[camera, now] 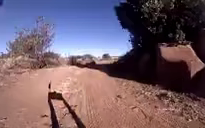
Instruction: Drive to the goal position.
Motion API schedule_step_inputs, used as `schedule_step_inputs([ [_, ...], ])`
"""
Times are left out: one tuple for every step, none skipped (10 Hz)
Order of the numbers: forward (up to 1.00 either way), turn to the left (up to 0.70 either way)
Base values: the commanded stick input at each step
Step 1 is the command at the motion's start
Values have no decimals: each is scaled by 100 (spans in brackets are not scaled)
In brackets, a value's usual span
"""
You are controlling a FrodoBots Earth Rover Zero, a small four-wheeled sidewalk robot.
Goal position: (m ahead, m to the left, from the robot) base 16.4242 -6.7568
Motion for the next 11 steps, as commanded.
schedule_step_inputs([
  [50,0],
  [50,0],
  [50,0],
  [50,0],
  [50,0],
  [50,0],
  [50,0],
  [50,0],
  [50,0],
  [50,0],
  [50,0],
])
